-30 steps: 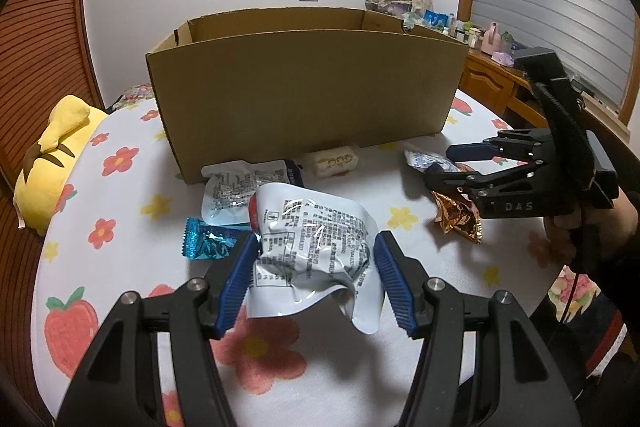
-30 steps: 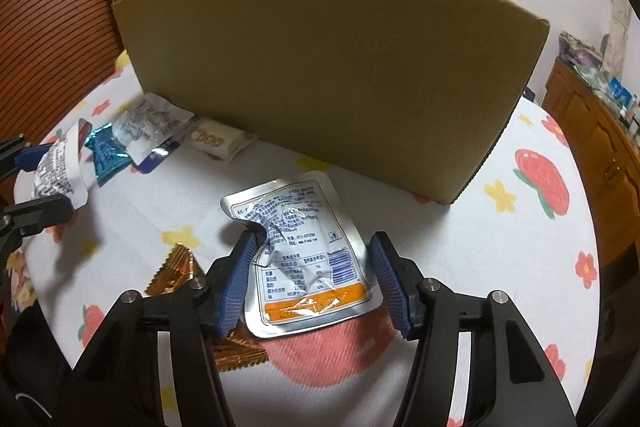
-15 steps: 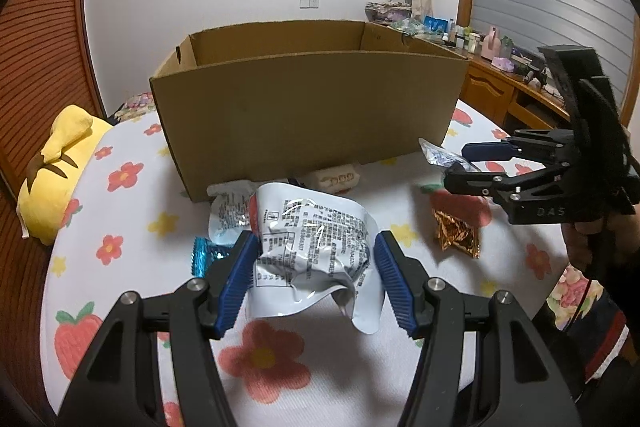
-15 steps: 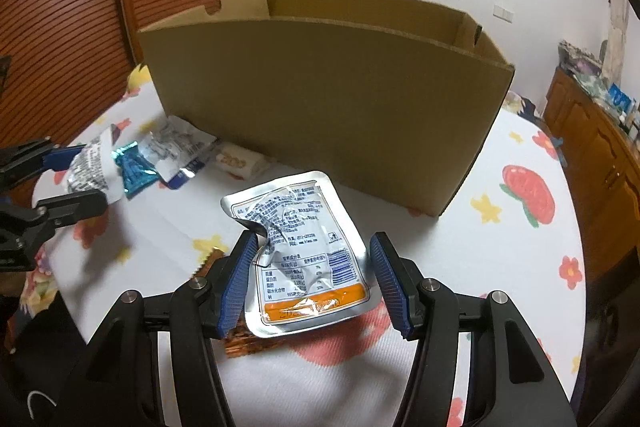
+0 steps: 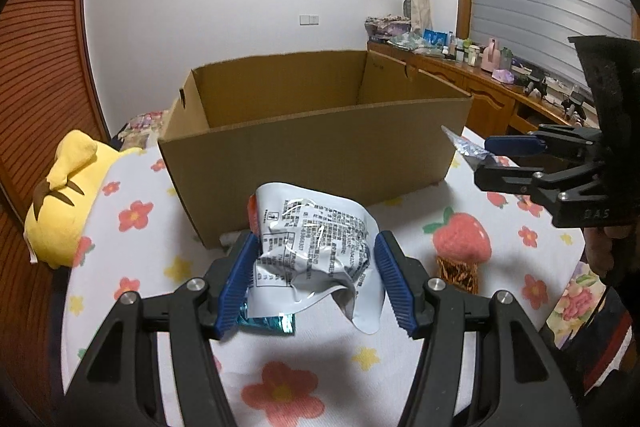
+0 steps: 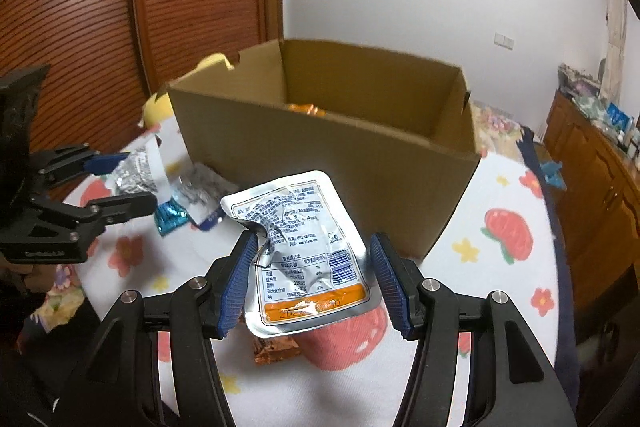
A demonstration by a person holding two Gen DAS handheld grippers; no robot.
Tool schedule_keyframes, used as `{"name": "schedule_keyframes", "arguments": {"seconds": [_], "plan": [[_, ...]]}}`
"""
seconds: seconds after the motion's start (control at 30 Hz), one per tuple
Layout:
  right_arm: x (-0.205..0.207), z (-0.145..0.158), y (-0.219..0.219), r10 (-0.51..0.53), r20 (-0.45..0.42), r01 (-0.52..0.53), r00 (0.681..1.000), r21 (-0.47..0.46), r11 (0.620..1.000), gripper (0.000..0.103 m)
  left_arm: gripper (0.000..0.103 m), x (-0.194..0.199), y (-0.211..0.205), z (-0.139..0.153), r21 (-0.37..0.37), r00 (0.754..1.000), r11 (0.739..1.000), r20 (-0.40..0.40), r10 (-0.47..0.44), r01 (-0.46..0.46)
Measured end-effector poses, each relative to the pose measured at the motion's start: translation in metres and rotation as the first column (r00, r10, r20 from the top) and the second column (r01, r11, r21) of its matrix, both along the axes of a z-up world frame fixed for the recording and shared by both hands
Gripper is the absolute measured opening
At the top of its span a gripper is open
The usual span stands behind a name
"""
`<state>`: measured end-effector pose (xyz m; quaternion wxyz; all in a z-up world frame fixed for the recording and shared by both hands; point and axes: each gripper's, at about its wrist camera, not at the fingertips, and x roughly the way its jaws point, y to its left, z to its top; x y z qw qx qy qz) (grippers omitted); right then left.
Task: Organize snacks
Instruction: 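Carry both pouches over the box while the right tool opens to drop its pouch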
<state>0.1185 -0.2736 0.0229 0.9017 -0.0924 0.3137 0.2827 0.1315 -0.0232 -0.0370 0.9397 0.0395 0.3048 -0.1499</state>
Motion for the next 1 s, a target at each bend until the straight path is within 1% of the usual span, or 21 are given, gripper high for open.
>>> {"name": "schedule_keyframes", "arguments": {"seconds": [0.3, 0.5, 0.63, 0.8, 1.0], "plan": [[0.01, 0.033, 0.0, -0.005, 0.075, 0.005, 0.997, 0.002, 1.0, 0.059, 0.06, 0.01, 0.004, 0.019, -0.003, 0.999, 1.0, 0.034, 0.001, -0.001], [0.033, 0.046, 0.002, -0.03, 0.096, 0.03, 0.995, 0.0, 1.0, 0.059, 0.06, 0.021, 0.01, 0.035, -0.027, 0.999, 1.0, 0.042, -0.002, 0.003], [0.047, 0.049, 0.003, -0.046, 0.093, 0.046, 0.995, -0.001, 0.999, 0.06, 0.06, 0.029, 0.016, 0.047, -0.03, 0.999, 1.0, 0.05, -0.002, 0.004], [0.061, 0.05, 0.002, -0.058, 0.09, 0.057, 0.994, 0.011, 0.998, 0.06, 0.061, 0.042, 0.017, 0.058, 0.001, 0.998, 1.0, 0.066, -0.002, 0.002], [0.076, 0.045, 0.004, -0.052, 0.076, 0.051, 0.996, 0.02, 0.999, 0.06, 0.061, 0.054, 0.016, 0.063, 0.026, 0.997, 1.0, 0.079, 0.004, -0.006]]}}
